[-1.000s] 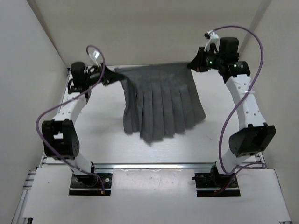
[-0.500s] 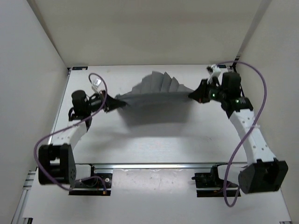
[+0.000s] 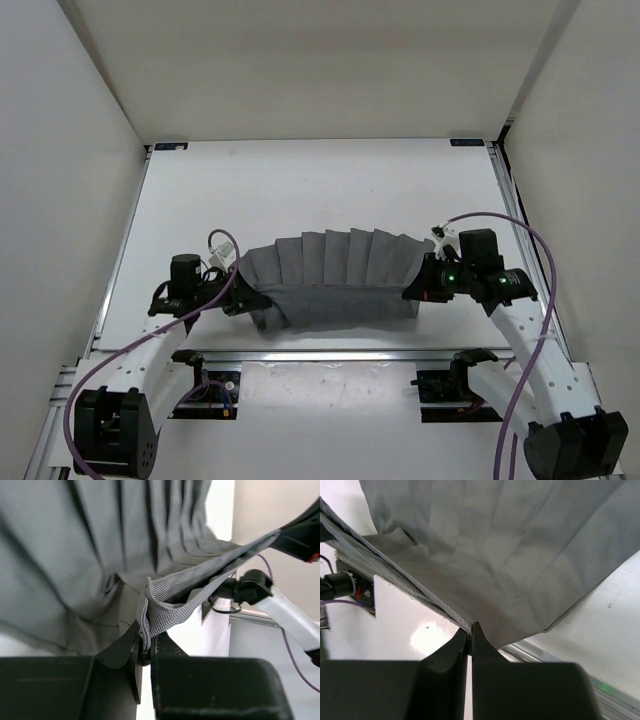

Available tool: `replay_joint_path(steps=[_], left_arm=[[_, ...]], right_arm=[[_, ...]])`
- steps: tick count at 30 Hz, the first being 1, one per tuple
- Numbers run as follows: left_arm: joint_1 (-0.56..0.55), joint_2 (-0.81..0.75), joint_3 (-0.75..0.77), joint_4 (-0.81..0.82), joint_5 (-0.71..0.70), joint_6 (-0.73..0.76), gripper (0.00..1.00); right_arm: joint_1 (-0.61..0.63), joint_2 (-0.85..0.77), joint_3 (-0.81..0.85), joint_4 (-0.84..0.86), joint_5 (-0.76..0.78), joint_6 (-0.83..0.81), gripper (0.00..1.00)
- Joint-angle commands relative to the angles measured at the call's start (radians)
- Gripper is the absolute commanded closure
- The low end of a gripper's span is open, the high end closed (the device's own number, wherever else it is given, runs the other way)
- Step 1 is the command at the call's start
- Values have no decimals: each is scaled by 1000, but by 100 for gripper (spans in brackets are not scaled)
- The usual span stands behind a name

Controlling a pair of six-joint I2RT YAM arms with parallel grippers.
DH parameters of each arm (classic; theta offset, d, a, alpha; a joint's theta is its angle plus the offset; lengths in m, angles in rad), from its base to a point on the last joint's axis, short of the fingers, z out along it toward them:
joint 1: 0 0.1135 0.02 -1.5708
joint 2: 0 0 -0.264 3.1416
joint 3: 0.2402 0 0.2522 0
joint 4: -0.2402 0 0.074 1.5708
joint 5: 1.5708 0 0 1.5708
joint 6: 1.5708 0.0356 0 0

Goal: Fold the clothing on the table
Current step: Fold the skirt

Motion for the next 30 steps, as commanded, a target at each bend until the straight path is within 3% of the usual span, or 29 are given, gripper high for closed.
replay_joint_path(steps=[1, 7, 12, 23, 26, 28, 30], left_arm=[[31, 12, 35, -115, -171, 84, 87], [66, 133, 41, 30, -210, 36, 88], [115, 253, 159, 78, -242, 23, 88], [8, 630, 421, 215, -385, 27, 86], [-7, 770, 486, 247, -434, 23, 80], [2, 837, 518, 374, -455, -20, 79], [5, 858, 558, 464, -466, -106, 67]], right_arm=[[-56, 72, 38, 4, 34, -15, 100], [-79, 260, 93, 199, 77, -77, 100], [-79, 402, 194, 334, 91, -106, 100], [-91, 779, 475, 403, 153, -146, 99], [-91, 880, 533, 417, 216, -138, 100], [-100, 958, 584, 412, 282, -132, 100], [-104, 1001, 637, 394, 339, -128, 99]])
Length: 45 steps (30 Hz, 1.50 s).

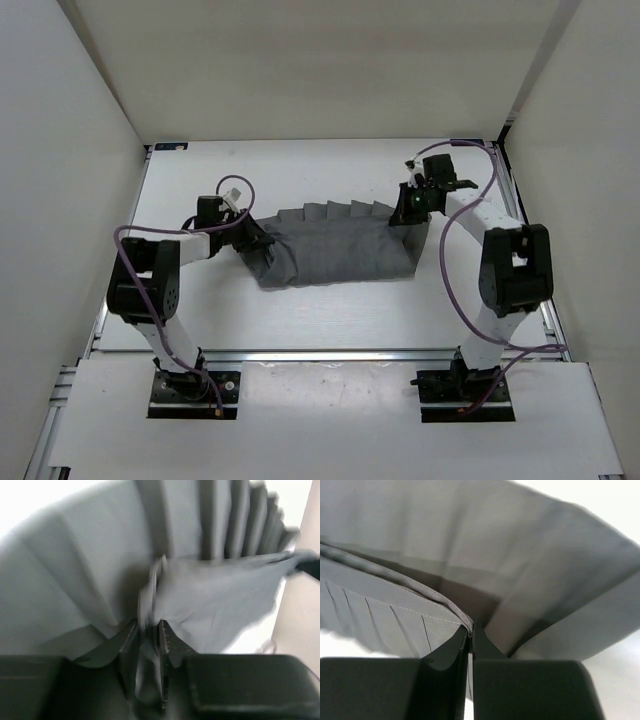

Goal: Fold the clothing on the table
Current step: Fold the skirt

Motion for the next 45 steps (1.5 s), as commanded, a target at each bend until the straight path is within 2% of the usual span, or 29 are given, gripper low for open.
replay_joint_path(steps=[1, 2, 4, 6, 8, 9, 11, 12, 13, 19, 23, 25, 28, 30, 31, 32, 33, 34, 35, 40, 45], left_arm=[[38, 2, 72, 175, -182, -81, 67], [38, 10, 114, 178, -214, -101, 66], [42, 15, 189, 153, -265, -96, 65], [51, 28, 263, 117, -261, -93, 56], [76, 10, 244, 138, -235, -111, 56], [91, -11, 209, 154, -215, -131, 56], [91, -49, 146, 198, -186, -153, 57], [87, -83, 110, 204, -163, -150, 56], [82, -100, 67, 209, -150, -133, 57], [-17, -180, -97, 229, -145, -101, 58], [-103, -174, -129, 241, -161, -92, 58], [-140, -160, -113, 232, -168, -84, 58], [-185, -105, -45, 235, -165, -85, 60], [-206, -71, 4, 244, -168, -98, 63], [-217, -47, 36, 250, -170, -95, 70], [-232, -28, 50, 255, -170, -105, 74], [-246, 7, 81, 275, -165, -111, 87], [-266, 37, 110, 277, -146, -122, 98], [-277, 45, 131, 307, -148, -137, 100], [-355, 130, 159, 263, -197, -93, 100], [-361, 99, 40, 212, -242, -36, 100]], right_arm=[[-68, 58, 139, 16, 246, -21, 98], [-72, 69, 153, -2, 269, -21, 97], [-90, 82, 208, -28, 309, -7, 87], [-101, 73, 228, -61, 323, 0, 78], [-119, 17, 204, -59, 314, 2, 69], [-124, -5, 167, -48, 309, 0, 56], [-144, -90, 63, -13, 296, -1, 16], [-154, -106, 35, -4, 280, -1, 6], [-165, -132, -2, 1, 268, 3, 1], [-288, -207, -138, -27, 211, 11, 1], [-334, -182, -160, -8, 177, 20, 0], [-337, -162, -142, -7, 142, 34, 2], [-319, -119, -94, 19, 55, 57, 26], [-270, -73, -48, 31, 30, 83, 55], [-257, -57, -30, 27, 32, 79, 65], [-225, -22, -1, 27, 35, 88, 84], [-204, 22, 42, 22, 29, 95, 97], [-188, 47, 68, 7, 24, 99, 100], [-166, 84, 113, -8, 18, 103, 100], [-87, 265, 266, -96, -4, 125, 100], [-15, 305, 242, -143, -27, 122, 100]])
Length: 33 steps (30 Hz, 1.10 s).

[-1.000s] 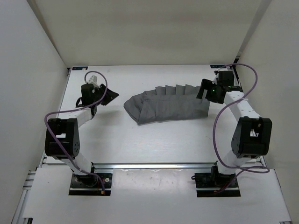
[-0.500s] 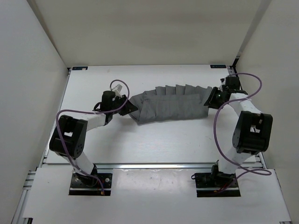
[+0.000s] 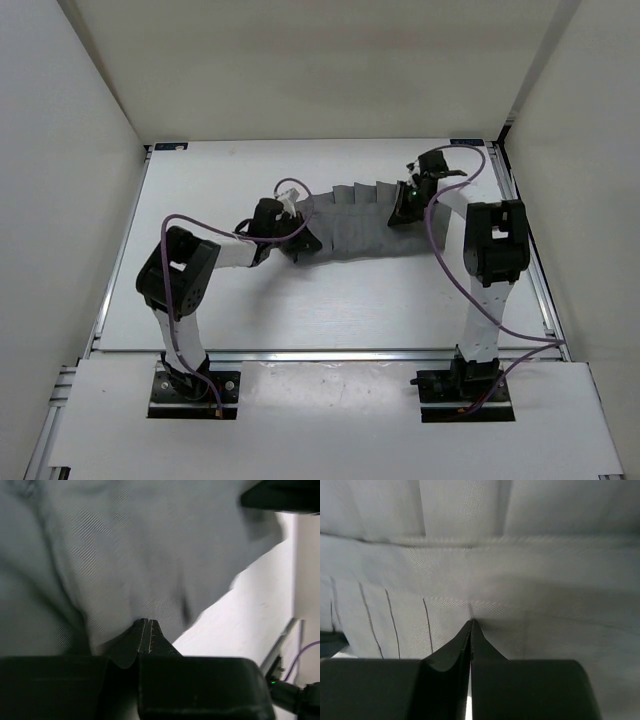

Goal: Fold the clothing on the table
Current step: Fold the skirt

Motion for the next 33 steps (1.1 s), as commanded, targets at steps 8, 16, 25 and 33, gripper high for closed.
replay_joint_path(steps=[8, 16, 25, 33], left_arm=[[49, -201, -252, -152, -61, 81, 100], [174, -513, -397, -365, -26, 128, 100], [224, -516, -221, -407, 68, 145, 100], [255, -300, -14, -359, 0, 187, 100]], right_arm=[[144, -160, -254, -158, -72, 0, 99], [333, -431, -452, -280, -106, -30, 100], [-1, -637, -437, -140, -183, -91, 51], [-172, -513, -371, -37, -180, -177, 45]])
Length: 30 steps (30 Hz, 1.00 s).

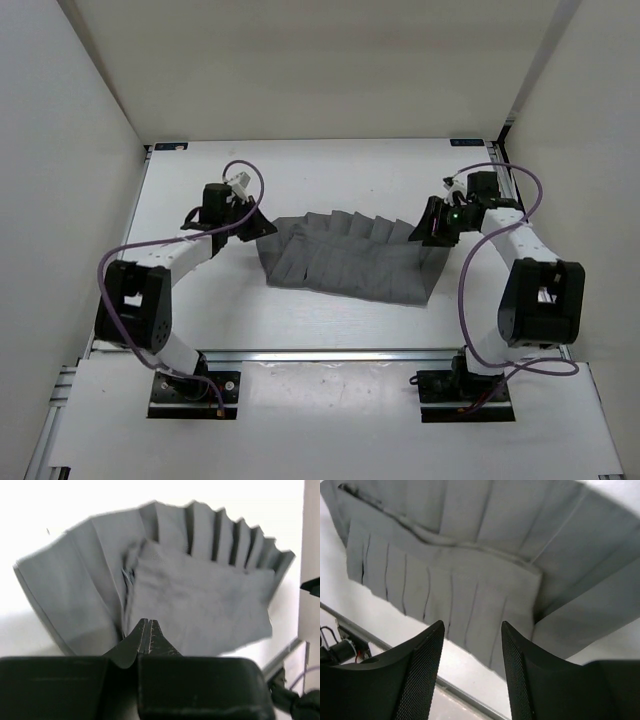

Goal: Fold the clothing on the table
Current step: Fold the skirt

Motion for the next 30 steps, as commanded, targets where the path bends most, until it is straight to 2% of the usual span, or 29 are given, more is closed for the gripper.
replay_joint_path(steps=[1, 7, 16, 18, 19, 23, 25, 26, 30], left_arm=[[10, 75, 64, 21, -38, 32, 100], [11, 169, 75, 80, -63, 29, 100], [-20, 172, -26, 139, -92, 14, 100], [-28, 163, -43, 149, -97, 12, 100], [-31, 162, -61, 153, -98, 12, 100], [-43, 151, -95, 170, -105, -3, 100], [-48, 148, -106, 172, -104, -3, 100], [-55, 148, -115, 176, -109, -3, 100], [-65, 137, -132, 173, -115, 5, 100]], right_arm=[[-44, 68, 60, 89, -37, -48, 45], [-81, 186, 45, 158, -44, -45, 45], [-67, 264, 2, 211, -116, -20, 50], [-58, 272, -21, 217, -135, -14, 57], [-55, 277, -40, 223, -152, -14, 64], [-46, 251, -99, 228, -182, -6, 77], [-38, 211, -118, 215, -172, -8, 94], [-30, 202, -116, 206, -165, -6, 99], [37, 47, -68, 114, -122, -1, 100]])
